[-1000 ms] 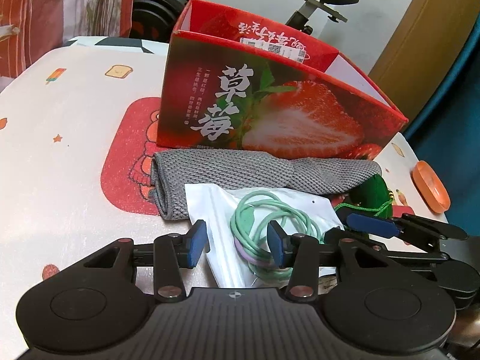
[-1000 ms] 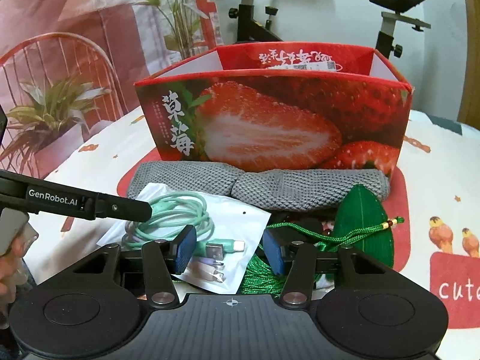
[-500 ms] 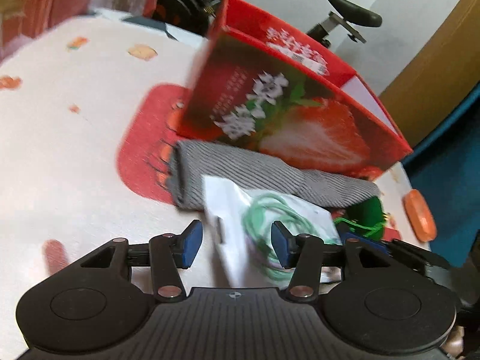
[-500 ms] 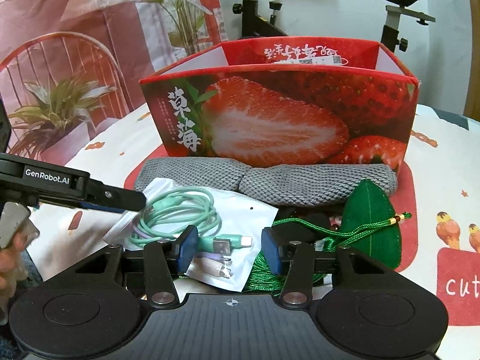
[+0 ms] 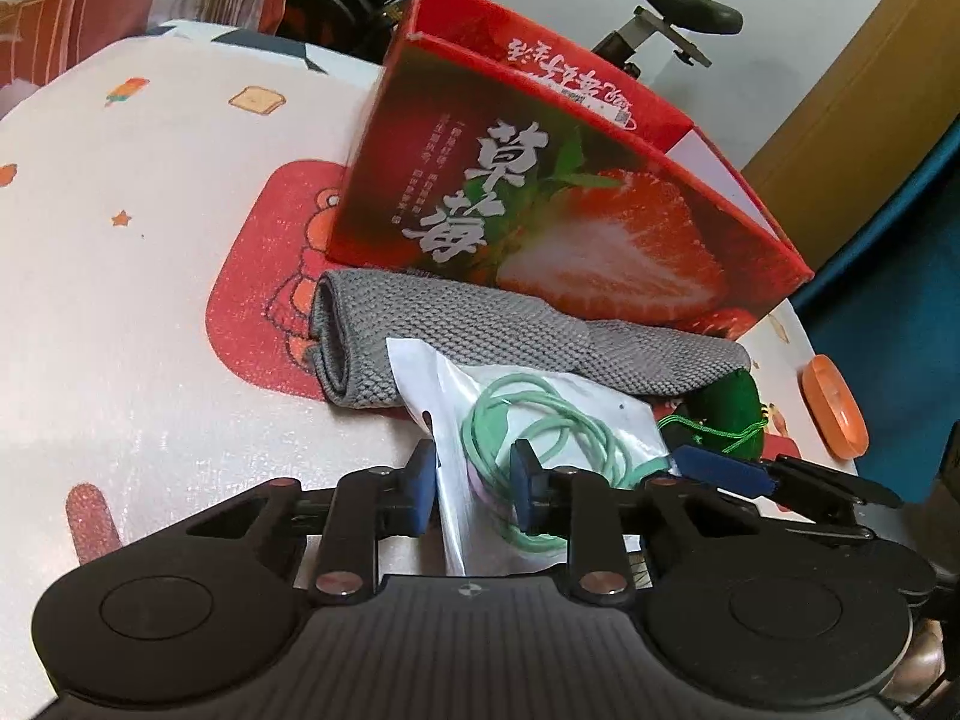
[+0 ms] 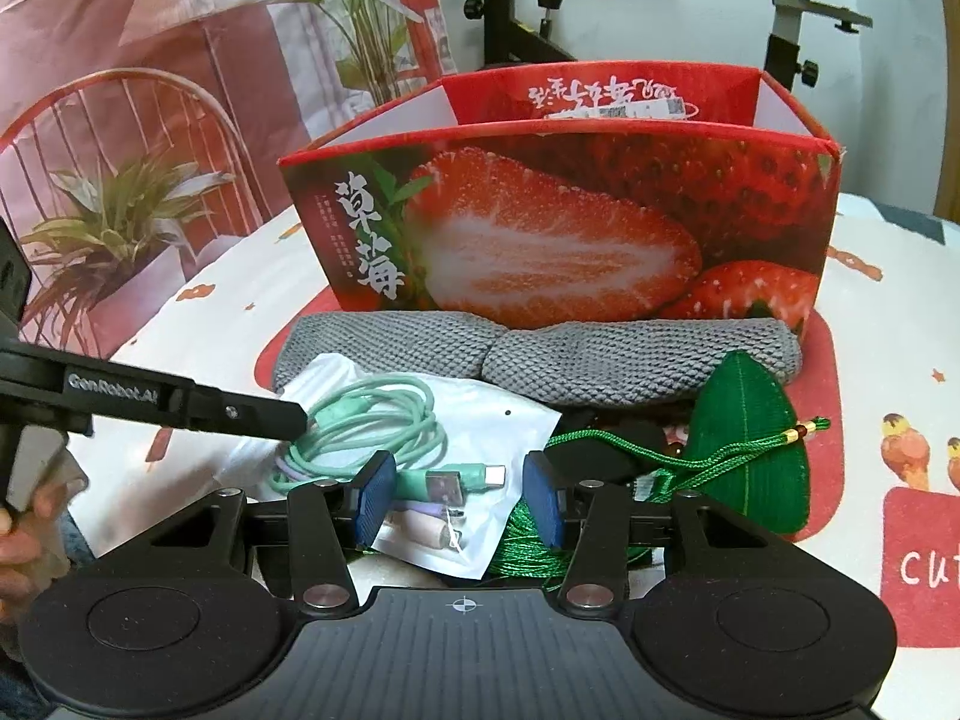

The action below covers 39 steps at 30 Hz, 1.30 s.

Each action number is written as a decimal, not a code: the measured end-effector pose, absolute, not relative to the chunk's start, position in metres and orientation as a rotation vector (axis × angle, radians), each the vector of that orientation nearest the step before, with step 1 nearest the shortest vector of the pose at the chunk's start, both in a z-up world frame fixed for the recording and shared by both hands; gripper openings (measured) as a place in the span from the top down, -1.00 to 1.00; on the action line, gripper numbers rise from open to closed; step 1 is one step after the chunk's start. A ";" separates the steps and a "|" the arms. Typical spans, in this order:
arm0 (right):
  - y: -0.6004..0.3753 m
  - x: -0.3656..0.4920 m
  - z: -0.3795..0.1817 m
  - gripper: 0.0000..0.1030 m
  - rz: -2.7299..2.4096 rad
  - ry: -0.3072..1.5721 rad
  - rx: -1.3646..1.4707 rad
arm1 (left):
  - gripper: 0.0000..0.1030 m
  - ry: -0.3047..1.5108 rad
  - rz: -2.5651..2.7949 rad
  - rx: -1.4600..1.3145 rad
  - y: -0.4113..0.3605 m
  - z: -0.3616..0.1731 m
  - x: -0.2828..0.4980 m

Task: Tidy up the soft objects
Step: 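Move the left tool to the white bag of green cable, then close the left tool on the white cable bag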

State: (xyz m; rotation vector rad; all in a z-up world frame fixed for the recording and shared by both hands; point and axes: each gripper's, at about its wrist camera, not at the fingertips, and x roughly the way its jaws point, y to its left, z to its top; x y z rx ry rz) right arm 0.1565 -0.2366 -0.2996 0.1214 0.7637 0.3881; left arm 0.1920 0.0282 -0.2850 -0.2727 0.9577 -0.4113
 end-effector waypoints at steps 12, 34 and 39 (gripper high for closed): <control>-0.231 0.166 -0.291 0.12 0.394 0.754 0.073 | 0.34 0.984 -0.408 -0.291 0.033 -0.296 0.194; -0.227 0.169 -0.289 0.51 0.418 0.774 0.063 | 0.31 1.001 -0.408 -0.354 0.035 -0.300 0.195; -0.226 0.166 -0.283 0.55 0.432 0.758 0.067 | 0.31 0.989 -0.421 -0.342 0.031 -0.293 0.192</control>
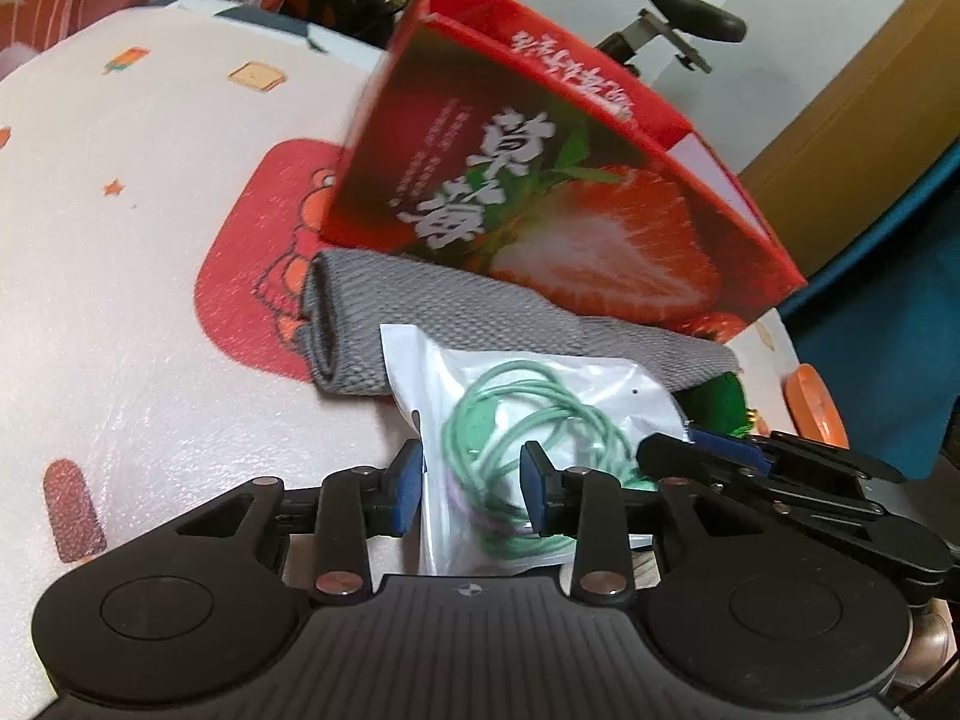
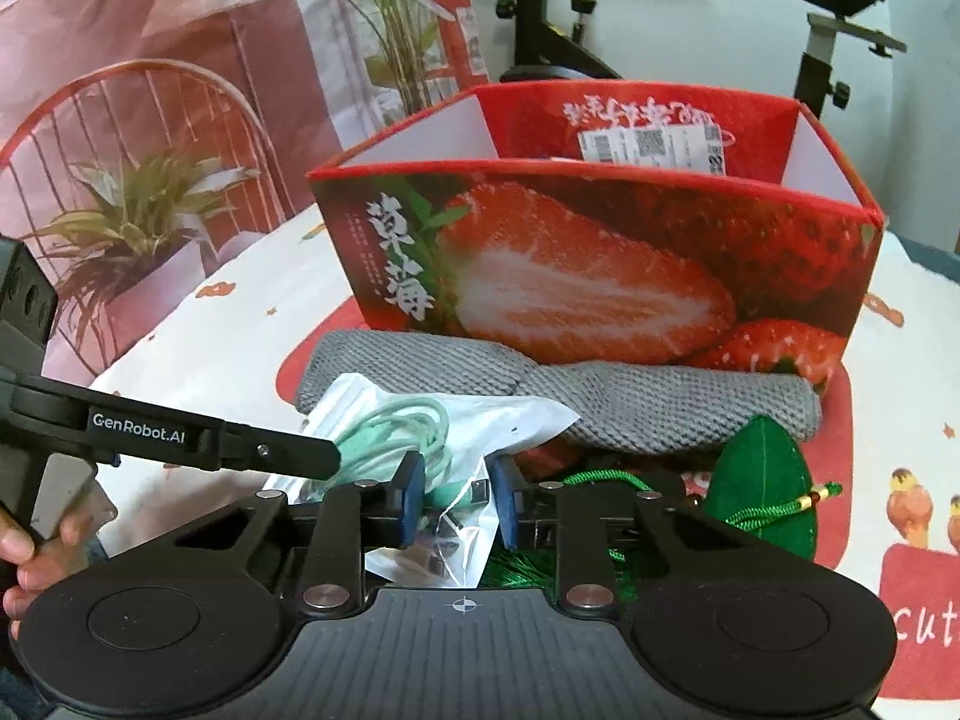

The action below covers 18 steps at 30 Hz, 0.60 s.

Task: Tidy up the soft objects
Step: 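Close the left tool on the white cable bag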

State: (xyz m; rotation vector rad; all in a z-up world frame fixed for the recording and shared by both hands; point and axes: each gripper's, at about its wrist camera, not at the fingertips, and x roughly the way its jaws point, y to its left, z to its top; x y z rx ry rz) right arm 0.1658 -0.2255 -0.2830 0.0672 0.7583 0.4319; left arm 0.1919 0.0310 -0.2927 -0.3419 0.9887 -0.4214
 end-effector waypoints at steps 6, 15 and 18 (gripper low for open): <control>-0.227 0.165 -0.285 0.56 0.428 0.760 0.073 | 0.80 0.974 -0.432 -0.316 0.028 -0.288 0.189; -0.229 0.161 -0.282 0.56 0.425 0.749 0.090 | 0.95 0.975 -0.390 -0.378 0.043 -0.294 0.191; -0.233 0.158 -0.273 0.56 0.431 0.715 0.115 | 0.95 0.937 -0.396 -0.344 0.040 -0.283 0.188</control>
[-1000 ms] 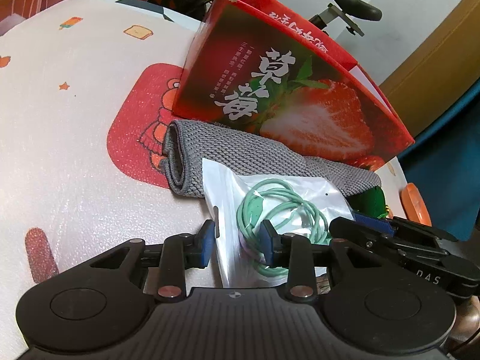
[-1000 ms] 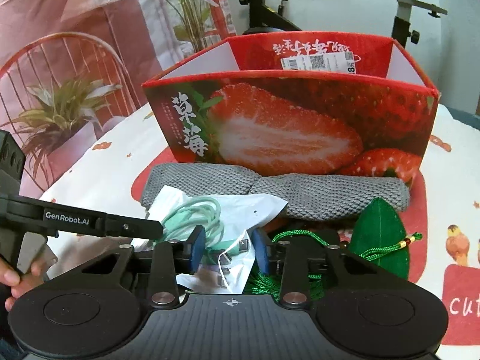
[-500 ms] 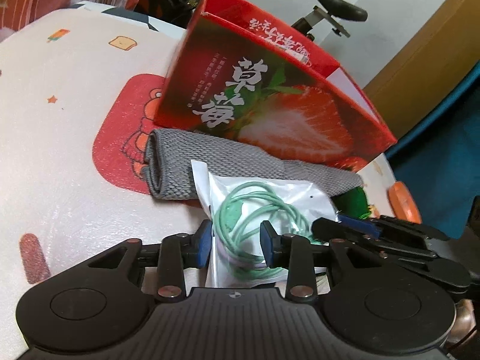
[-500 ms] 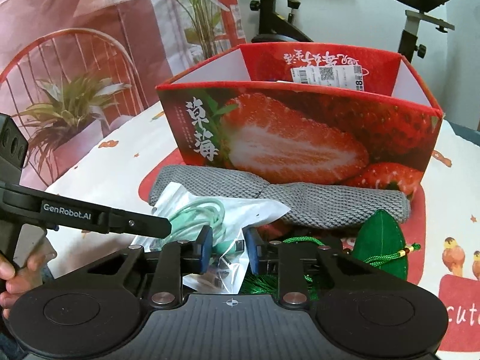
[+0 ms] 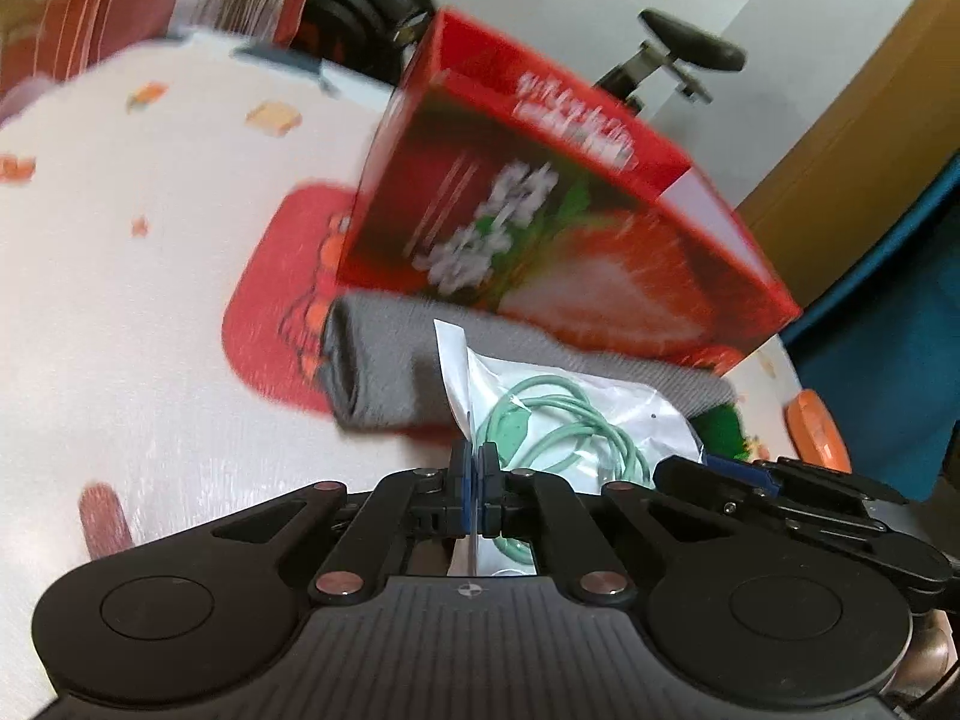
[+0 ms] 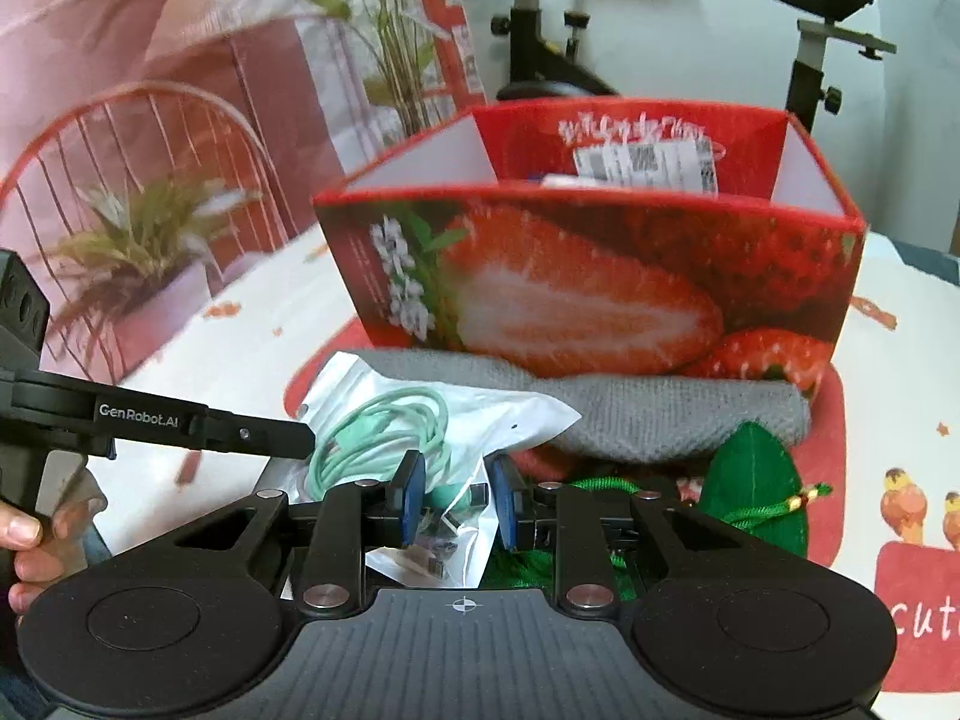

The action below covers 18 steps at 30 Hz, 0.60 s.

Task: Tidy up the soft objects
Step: 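Lift the cable bag with the left tool over the red box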

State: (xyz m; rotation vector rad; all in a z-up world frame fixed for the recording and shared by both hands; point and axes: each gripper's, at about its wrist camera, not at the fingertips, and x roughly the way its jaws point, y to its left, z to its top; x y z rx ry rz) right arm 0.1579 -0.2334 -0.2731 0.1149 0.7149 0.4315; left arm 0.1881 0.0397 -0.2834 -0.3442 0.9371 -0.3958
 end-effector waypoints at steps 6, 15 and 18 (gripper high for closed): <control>-0.243 0.161 -0.242 0.56 0.436 0.625 0.156 | 0.95 0.787 -0.437 -0.325 0.041 -0.243 0.182; -0.254 0.188 -0.186 0.56 0.439 0.506 0.144 | 0.95 0.600 -0.483 -0.294 0.029 -0.184 0.200; -0.252 0.207 -0.171 0.56 0.437 0.487 0.080 | 0.95 0.570 -0.480 -0.270 0.021 -0.173 0.215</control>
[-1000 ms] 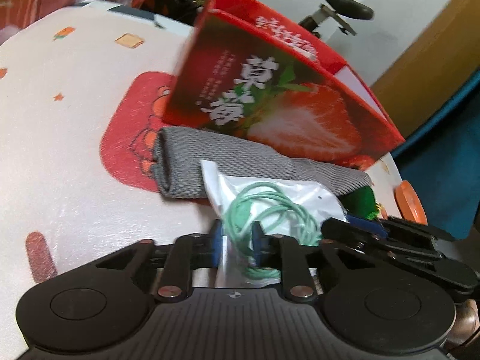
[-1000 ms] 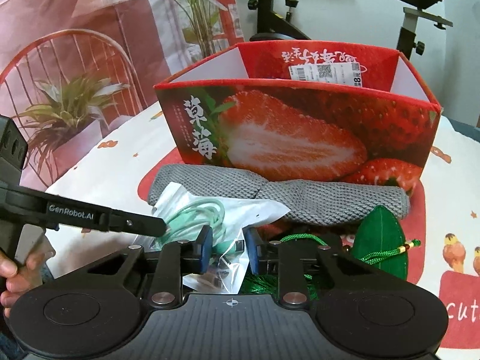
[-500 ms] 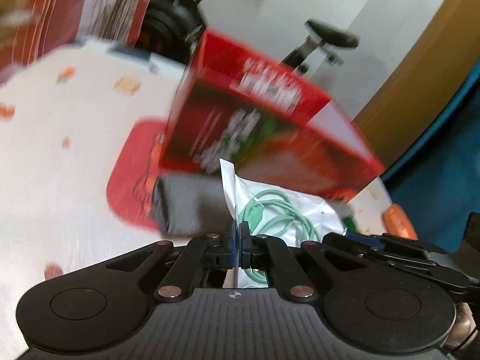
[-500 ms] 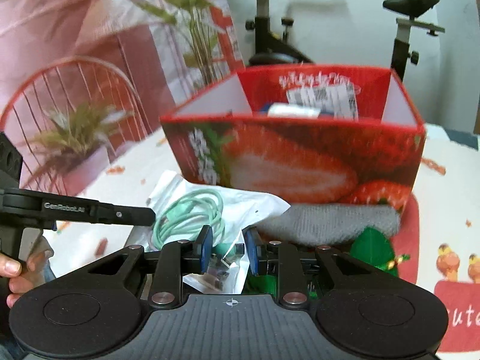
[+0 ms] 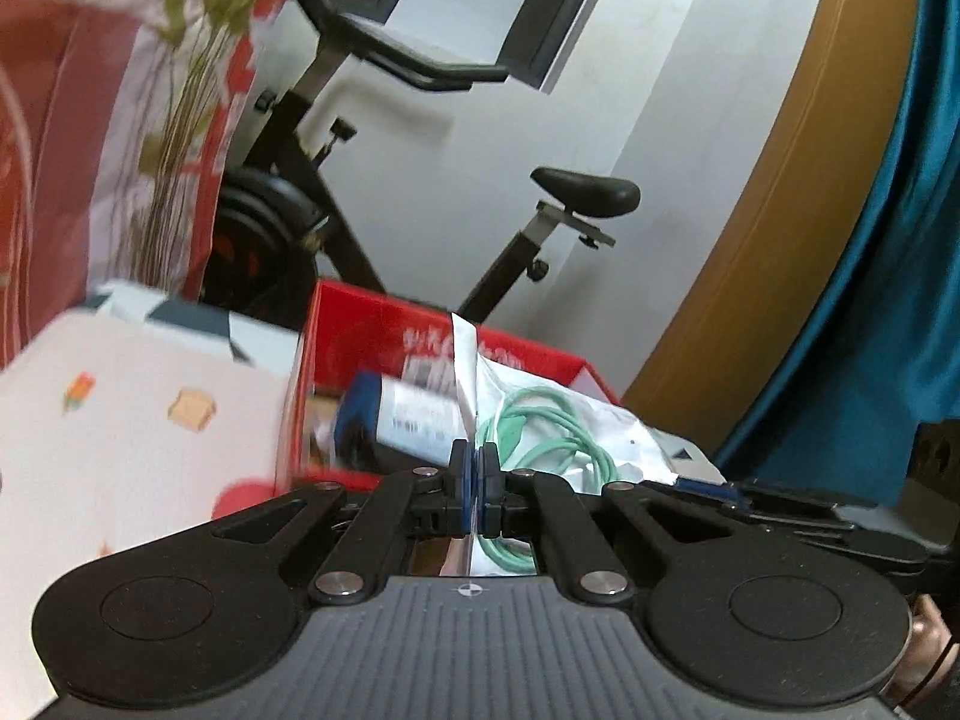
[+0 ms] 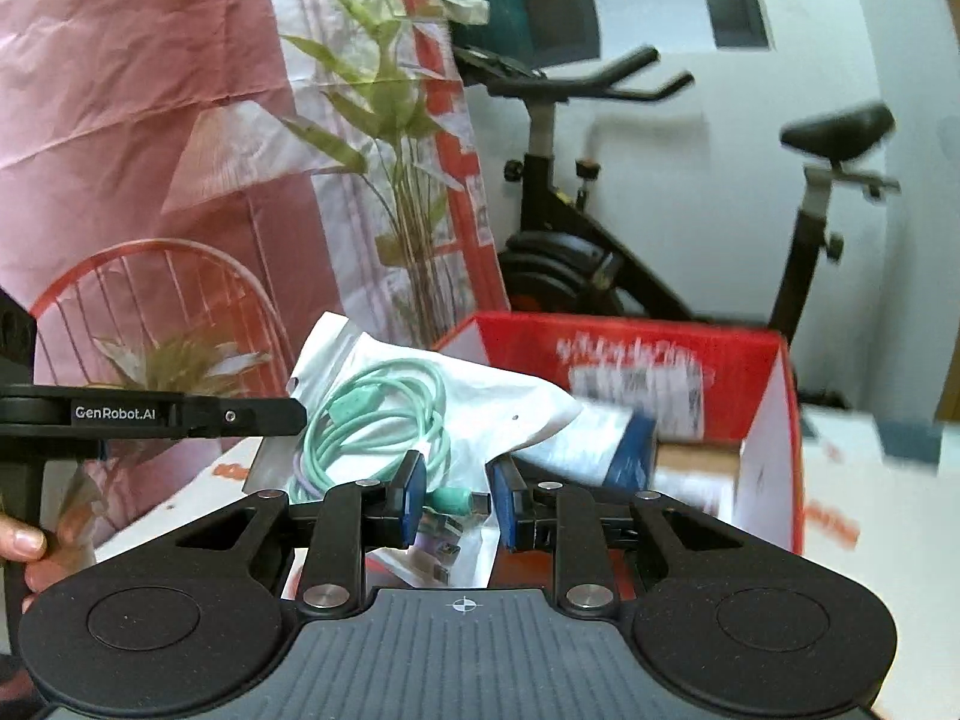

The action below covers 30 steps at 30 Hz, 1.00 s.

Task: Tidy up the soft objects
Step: 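Lift the cable bag with the left tool over the red box, then lower the cable bag into the red box and open the left tool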

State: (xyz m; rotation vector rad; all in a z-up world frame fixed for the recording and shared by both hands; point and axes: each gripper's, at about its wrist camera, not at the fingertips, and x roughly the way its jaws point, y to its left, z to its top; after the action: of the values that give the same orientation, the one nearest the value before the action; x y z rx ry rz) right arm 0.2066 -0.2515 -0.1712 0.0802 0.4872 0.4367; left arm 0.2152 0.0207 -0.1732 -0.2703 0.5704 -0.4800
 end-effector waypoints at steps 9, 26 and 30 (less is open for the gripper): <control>-0.268 0.263 -0.170 0.56 0.319 0.535 0.066 | 0.95 0.585 -0.518 -0.278 -0.002 -0.174 0.281; -0.290 0.335 -0.239 0.57 0.204 0.821 0.144 | 0.93 0.937 -0.511 -0.140 -0.054 -0.240 0.354; -0.283 0.346 -0.242 0.57 0.210 0.869 0.119 | 0.93 0.966 -0.496 -0.113 -0.055 -0.241 0.355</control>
State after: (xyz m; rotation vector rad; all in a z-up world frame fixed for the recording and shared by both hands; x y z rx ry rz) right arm 0.3459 -0.2834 -0.2416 0.1194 0.8694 0.2102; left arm 0.3546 -0.0546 -0.2413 -0.1134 0.9660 -0.4961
